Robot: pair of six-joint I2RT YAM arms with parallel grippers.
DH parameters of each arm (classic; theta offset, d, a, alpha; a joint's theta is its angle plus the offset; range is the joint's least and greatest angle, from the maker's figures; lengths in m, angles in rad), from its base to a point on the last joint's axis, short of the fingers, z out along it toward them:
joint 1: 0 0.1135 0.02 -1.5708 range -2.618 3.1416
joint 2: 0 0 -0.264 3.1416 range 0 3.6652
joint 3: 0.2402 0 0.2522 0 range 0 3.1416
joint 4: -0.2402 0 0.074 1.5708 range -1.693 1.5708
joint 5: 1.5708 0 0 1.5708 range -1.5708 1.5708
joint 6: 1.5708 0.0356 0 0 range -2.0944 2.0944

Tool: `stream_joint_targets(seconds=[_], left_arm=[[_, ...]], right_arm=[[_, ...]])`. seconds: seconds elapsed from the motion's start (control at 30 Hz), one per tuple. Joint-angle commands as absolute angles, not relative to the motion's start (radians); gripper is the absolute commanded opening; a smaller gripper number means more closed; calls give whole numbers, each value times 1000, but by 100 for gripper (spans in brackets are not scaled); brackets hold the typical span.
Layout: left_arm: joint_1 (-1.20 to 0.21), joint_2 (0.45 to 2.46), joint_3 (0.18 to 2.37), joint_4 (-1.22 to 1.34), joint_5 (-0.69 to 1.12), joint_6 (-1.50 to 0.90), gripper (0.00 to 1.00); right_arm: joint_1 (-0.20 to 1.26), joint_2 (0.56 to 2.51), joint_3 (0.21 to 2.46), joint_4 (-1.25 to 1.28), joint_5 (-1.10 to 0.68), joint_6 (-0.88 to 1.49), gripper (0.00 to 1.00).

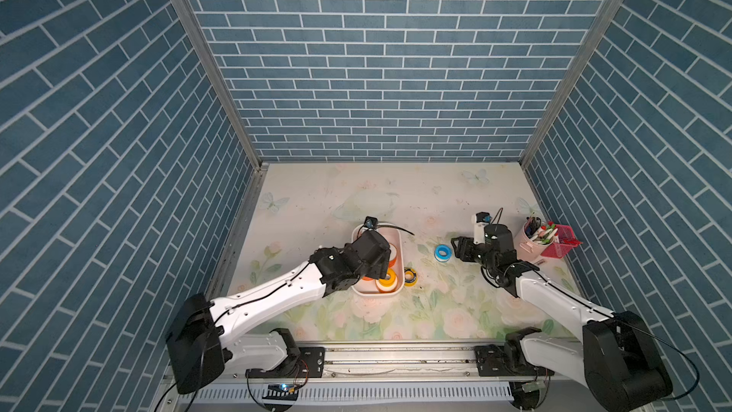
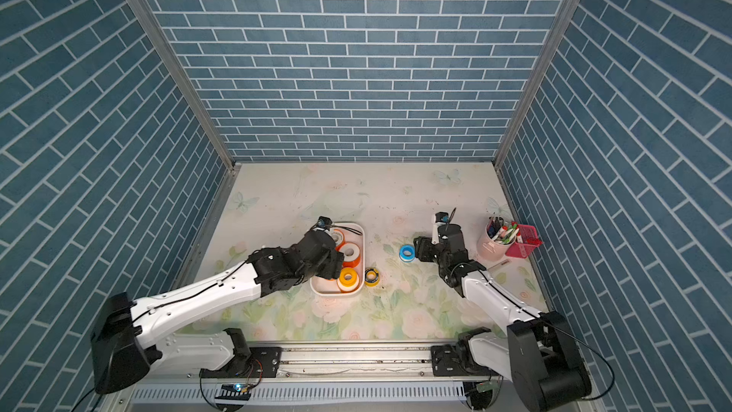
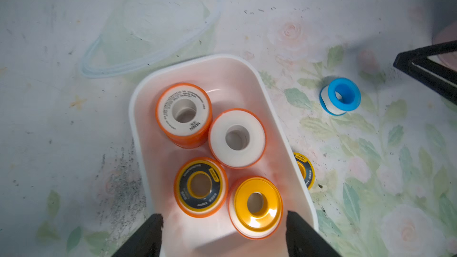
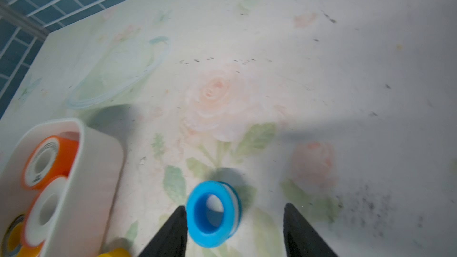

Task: Put the sealing tape into the storage box
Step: Pick up the sealing tape at the center of the board.

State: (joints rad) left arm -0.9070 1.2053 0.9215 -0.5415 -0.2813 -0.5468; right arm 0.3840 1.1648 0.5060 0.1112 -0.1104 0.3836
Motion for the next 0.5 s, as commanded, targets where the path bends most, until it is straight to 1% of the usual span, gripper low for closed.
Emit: stream_joint_targets(seconds=[0.0, 0.17, 0.37, 0.47], left_arm=[[-828, 1127, 897, -618, -304, -503, 82], [-742, 1033, 854, -627, -297, -485, 84], [-730, 1007, 831, -588, -276, -466, 84], [-727, 1022, 834, -591, -270, -466, 84]], right_arm=[[459, 1190, 562, 13, -108, 291, 63], [581, 1243, 584, 0, -170, 245, 65], [745, 1295, 603, -58, -82, 196, 65], [807, 1321, 601, -64, -81, 193, 66]])
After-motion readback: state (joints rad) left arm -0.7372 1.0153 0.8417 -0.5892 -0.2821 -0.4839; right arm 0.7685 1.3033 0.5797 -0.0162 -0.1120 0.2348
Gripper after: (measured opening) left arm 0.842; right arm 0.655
